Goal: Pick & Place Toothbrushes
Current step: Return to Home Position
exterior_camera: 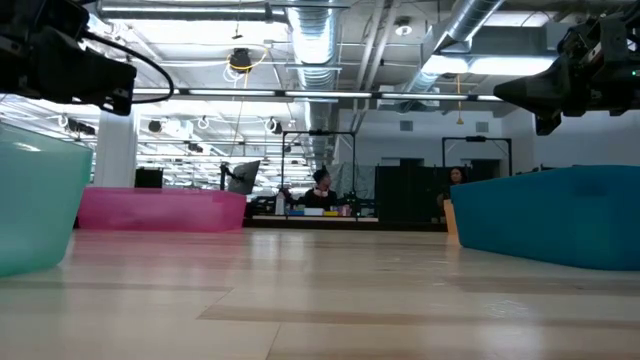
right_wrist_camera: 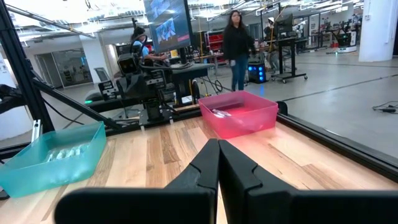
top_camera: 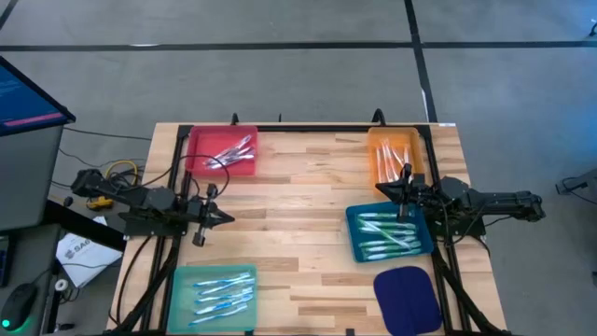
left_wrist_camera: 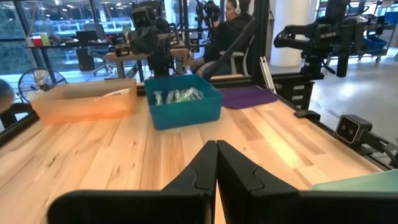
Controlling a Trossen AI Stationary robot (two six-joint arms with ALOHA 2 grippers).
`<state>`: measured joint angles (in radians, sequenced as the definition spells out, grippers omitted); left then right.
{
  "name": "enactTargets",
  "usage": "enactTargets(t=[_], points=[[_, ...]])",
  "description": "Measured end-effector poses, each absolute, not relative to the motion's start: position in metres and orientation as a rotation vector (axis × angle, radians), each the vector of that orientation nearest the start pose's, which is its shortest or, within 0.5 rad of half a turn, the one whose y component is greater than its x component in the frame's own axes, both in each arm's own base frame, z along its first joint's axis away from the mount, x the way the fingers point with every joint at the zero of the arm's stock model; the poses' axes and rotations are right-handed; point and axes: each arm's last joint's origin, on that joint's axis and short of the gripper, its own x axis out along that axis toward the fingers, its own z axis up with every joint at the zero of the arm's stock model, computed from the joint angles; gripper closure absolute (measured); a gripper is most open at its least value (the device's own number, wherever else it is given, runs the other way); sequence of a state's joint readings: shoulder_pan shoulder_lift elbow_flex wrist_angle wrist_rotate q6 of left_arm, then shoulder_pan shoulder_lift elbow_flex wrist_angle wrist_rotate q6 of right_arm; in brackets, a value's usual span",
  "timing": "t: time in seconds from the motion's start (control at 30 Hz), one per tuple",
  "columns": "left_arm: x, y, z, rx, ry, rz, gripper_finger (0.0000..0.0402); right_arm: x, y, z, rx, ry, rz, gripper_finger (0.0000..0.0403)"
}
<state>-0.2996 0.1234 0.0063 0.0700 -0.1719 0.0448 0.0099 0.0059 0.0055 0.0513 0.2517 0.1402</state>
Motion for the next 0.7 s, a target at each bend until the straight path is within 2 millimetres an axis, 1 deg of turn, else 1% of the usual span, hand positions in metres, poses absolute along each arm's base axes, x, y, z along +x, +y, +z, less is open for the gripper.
enactTargets(t=[0.7], points=[[0.1026,-0.0266,0.1611,0.061,0.058,-0.131,0.0398,0.0968,-0.0062,0.1698,0.146,-0.067,-0.238,0.0403]])
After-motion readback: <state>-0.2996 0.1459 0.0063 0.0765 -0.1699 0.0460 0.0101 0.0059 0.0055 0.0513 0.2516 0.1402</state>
